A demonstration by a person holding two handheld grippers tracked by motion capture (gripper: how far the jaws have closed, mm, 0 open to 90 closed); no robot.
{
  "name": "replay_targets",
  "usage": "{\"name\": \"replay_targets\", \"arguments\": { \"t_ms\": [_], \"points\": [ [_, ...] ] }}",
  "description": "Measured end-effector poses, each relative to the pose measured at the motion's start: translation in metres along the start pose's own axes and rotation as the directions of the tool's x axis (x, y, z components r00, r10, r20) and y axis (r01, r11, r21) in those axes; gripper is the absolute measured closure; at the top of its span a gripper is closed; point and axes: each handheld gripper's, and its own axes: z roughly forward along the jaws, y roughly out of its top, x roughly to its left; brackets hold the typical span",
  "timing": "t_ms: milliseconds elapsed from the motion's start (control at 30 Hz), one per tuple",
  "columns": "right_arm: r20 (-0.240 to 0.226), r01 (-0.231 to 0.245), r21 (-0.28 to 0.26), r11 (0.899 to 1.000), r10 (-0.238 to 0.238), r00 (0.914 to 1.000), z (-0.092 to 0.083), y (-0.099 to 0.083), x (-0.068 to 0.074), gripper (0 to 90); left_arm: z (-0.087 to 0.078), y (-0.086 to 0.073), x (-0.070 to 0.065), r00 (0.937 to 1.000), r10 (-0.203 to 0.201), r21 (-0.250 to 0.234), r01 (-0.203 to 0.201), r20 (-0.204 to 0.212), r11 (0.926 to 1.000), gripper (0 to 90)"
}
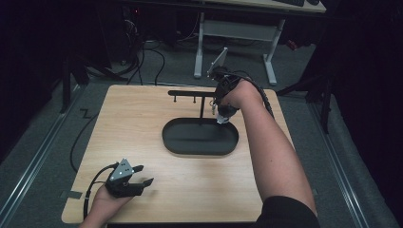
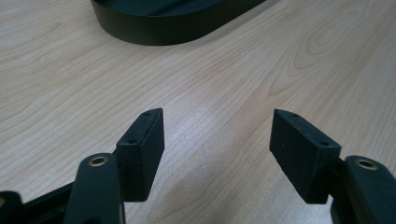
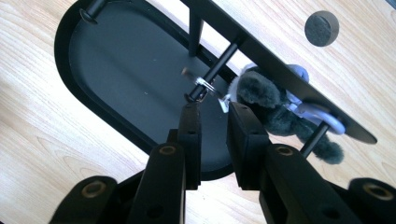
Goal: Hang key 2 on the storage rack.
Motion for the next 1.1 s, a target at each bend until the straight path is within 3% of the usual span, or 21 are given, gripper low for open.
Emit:
{"name": "replay_targets", "arguments": {
  "t_ms": [233,300,467,600,800,1100],
  "points": [
    [-0.025,-0.033,0.0,0.999,0.033,0.9991,0.006,-0.012,0.001,68.3,0.001,0.0,-0.001,1.0,0.004,0.0,-0.004,-0.001,1.0,35.9],
    [-0.057,-0.037,-0.008,0.999,0.036,0.9977,0.011,-0.019,0.001,57.3,0.001,0.0,0.0,1.0,0.002,0.001,-0.002,-0.001,1.0,35.9],
    [-0.067,-0.055,-0.018,0.998,0.054,0.9963,0.018,-0.032,0.003,45.3,0.001,0.001,0.0,1.0,0.002,0.001,-0.002,-0.001,1.0,35.8],
    [-0.092,-0.064,-0.028,0.998,0.061,0.9939,0.023,-0.045,0.004,41.4,0.001,0.0,-0.001,1.0,0.004,0.002,-0.004,0.0,1.0,35.8],
    [-0.089,-0.074,-0.048,0.996,0.069,0.9937,0.037,-0.069,0.004,32.8,0.002,0.001,-0.001,1.0,0.006,0.003,-0.006,0.002,1.0,35.8],
    [-0.074,-0.093,-0.097,0.991,0.086,0.9936,0.058,-0.111,0.0,31.2,0.006,0.002,0.0,1.0,0.007,0.012,-0.007,0.005,0.9999,35.8]
  ]
}}
